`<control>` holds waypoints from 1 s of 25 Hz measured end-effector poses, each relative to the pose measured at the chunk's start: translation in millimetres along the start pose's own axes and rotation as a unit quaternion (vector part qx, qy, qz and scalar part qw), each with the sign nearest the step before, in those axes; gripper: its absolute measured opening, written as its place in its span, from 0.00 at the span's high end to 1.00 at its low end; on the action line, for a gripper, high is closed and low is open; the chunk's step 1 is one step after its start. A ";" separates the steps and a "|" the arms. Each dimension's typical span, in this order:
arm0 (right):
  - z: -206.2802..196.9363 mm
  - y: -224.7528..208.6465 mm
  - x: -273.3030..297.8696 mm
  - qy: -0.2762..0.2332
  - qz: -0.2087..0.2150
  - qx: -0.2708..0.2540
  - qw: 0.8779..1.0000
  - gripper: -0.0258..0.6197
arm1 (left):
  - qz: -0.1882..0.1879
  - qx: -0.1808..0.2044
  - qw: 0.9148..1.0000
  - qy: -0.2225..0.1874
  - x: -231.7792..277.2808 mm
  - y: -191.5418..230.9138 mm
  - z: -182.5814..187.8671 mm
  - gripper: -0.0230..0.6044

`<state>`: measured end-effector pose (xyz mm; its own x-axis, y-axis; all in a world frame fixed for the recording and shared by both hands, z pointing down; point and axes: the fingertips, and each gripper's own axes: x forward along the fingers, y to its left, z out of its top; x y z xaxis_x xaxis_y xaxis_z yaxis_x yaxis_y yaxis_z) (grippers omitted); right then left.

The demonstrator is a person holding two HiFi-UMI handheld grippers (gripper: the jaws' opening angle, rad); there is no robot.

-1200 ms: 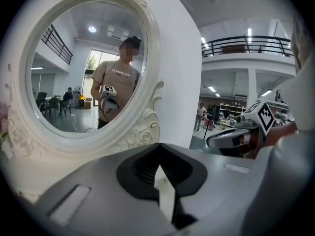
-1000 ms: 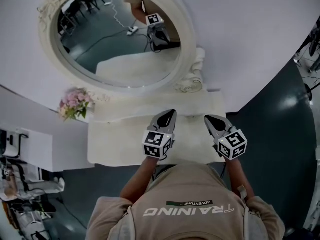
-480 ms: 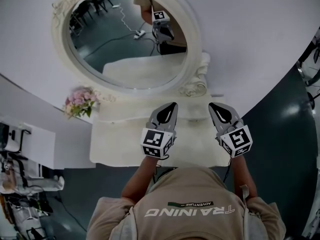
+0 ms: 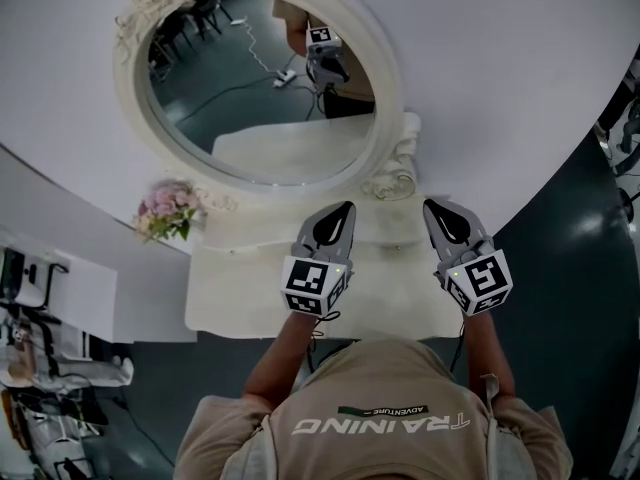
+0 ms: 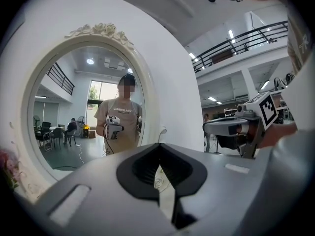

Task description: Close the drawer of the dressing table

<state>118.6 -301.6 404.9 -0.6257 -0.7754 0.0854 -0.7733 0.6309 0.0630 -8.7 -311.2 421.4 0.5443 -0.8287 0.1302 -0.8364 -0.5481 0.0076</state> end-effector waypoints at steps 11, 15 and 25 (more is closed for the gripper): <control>-3.6 -1.9 -8.4 0.005 -0.016 0.010 1.000 0.96 | -0.008 -0.025 1.000 0.012 0.1 0.8 -10.7 0.93; -7.6 -5.2 -10.6 0.008 -0.014 0.017 1.000 0.96 | -0.008 -0.027 0.999 0.014 1.6 -3.1 -13.1 0.93; -14.3 -2.8 -11.4 0.015 -0.007 0.016 1.000 0.96 | 0.007 -0.034 0.999 0.018 -3.4 -0.1 -17.0 0.93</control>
<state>129.3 -294.2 418.0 -0.6122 -0.7825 0.1140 -0.7848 0.6189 0.0334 -11.6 -306.4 437.8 0.5305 -0.8312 0.1662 -0.8473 -0.5262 0.0725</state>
